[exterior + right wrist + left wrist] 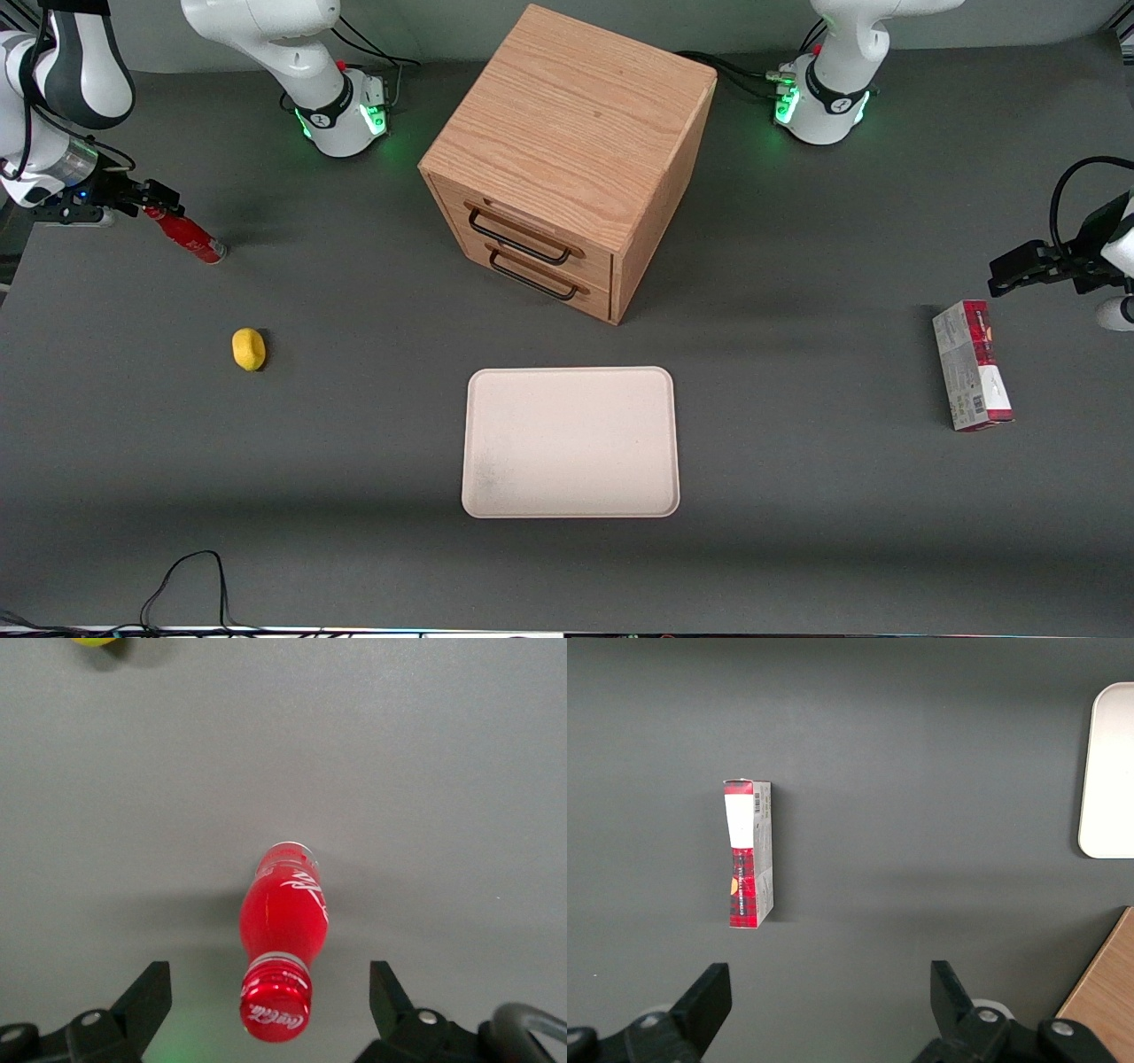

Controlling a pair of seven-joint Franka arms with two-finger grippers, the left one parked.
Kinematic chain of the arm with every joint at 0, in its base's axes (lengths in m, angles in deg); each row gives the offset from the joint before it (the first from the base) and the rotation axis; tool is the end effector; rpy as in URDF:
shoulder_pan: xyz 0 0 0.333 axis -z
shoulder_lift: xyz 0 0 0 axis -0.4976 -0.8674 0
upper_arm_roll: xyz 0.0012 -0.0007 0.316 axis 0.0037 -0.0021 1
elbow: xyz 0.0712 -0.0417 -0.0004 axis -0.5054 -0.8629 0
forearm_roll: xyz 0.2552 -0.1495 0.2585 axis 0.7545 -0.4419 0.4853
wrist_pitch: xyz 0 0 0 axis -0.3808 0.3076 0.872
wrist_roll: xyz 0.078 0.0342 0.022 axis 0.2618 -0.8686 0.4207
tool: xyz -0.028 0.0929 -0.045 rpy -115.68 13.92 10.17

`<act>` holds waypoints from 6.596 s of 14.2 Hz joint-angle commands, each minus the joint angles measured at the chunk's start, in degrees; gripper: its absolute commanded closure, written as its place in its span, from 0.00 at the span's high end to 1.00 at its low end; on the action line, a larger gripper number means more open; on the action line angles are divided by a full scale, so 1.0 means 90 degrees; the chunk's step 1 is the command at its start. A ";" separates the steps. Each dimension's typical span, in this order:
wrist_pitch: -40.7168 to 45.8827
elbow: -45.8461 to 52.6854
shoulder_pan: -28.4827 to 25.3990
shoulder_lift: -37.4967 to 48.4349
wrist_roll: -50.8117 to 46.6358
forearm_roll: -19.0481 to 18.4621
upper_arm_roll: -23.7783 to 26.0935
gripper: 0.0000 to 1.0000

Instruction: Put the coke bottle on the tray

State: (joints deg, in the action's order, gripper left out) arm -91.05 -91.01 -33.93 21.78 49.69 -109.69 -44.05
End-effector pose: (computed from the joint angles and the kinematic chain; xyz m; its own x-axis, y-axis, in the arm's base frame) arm 0.3053 -0.2530 0.3228 0.9943 -0.0567 -0.0908 -0.0562 -0.9984 0.0076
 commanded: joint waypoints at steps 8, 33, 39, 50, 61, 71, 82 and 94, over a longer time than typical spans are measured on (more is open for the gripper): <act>-0.0196 -0.0093 -0.0063 0.0166 0.0075 -0.0346 -0.0096 0.00; 0.6512 1.0421 -0.0033 -0.4383 -0.2297 0.2721 0.4481 0.00; 0.5443 1.0737 -0.0033 -0.5037 -0.4422 0.2672 0.6326 0.00; 0.2033 1.0727 -0.0502 -0.7655 -0.6136 0.0543 0.8127 0.00; 0.1269 1.0464 -0.0512 -0.8330 -0.6096 0.0143 0.8019 0.41; 0.1345 1.0346 -0.0512 -0.7932 -0.6097 -0.0063 0.7815 1.00; 0.2986 0.6413 -0.1361 -0.3177 -0.3500 0.2818 0.3881 1.00; 0.3984 0.5678 -0.1254 -0.1621 -0.3304 0.2799 0.3498 1.00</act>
State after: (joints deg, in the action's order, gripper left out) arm -54.85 -39.11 -44.75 6.49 18.96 -85.62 -11.72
